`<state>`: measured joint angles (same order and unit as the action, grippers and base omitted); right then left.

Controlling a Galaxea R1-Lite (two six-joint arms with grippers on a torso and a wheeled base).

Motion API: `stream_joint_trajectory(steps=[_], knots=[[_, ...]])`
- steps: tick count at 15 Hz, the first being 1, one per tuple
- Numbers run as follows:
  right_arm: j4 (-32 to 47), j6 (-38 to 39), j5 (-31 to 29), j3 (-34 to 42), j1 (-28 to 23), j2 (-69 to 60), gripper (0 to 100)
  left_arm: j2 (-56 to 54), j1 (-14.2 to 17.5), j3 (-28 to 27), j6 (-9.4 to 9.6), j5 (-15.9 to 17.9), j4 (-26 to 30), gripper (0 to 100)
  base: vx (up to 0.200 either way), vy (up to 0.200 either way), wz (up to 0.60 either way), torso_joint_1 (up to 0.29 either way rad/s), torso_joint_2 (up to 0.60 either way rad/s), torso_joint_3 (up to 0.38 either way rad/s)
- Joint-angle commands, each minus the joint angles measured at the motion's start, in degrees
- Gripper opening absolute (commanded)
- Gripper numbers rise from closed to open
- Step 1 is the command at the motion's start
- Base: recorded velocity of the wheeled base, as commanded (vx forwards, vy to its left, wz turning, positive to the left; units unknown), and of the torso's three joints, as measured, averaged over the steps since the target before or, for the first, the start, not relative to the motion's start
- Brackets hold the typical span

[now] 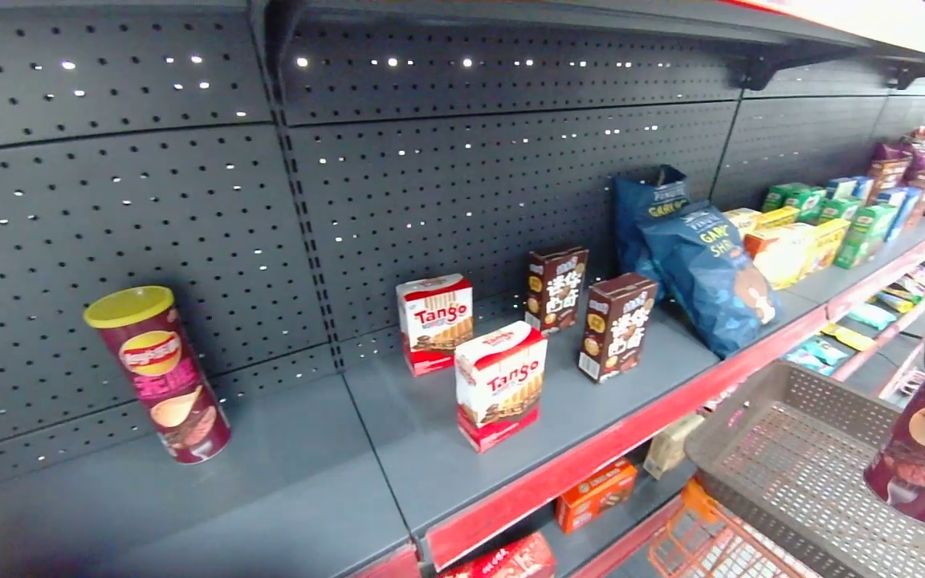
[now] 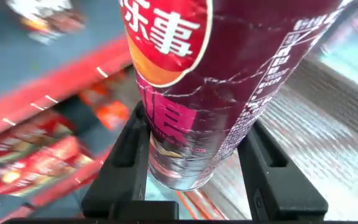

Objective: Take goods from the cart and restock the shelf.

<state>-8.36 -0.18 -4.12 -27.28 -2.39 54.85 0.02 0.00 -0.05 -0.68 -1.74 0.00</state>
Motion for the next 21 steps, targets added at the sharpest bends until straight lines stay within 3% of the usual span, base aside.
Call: stream_joint_trajectory(steps=[1, 9, 17, 21], knots=[[0.2, -0.1, -0.3, 0.6, 0.2, -3.5, 0, 0.0, 0.0, 0.0, -0.02, 0.0, 0.0, 100, 0.000, 0.000, 0.60, -0.002, 0.00, -0.002], [0.4, -0.3, -0.3, 0.5, -0.3, -8.6, 0, 0.0, 0.0, 0.0, -0.02, 0.0, 0.0, 100, 0.000, 0.000, 0.60, 0.002, 0.00, 0.002], [0.6, -0.1, 8.3, 2.5, 0.6, -24.7, 0, 0.0, 0.0, 0.0, -0.02, -0.1, 0.0, 100, 0.000, 0.000, 0.00, 0.000, 0.00, 0.000], [0.5, 0.0, 11.2, 8.6, 2.5, -33.0, 0, 0.0, 0.0, 0.0, 0.07, 0.0, 0.0, 100, 0.000, 0.000, 0.00, 0.000, 0.00, 0.000]])
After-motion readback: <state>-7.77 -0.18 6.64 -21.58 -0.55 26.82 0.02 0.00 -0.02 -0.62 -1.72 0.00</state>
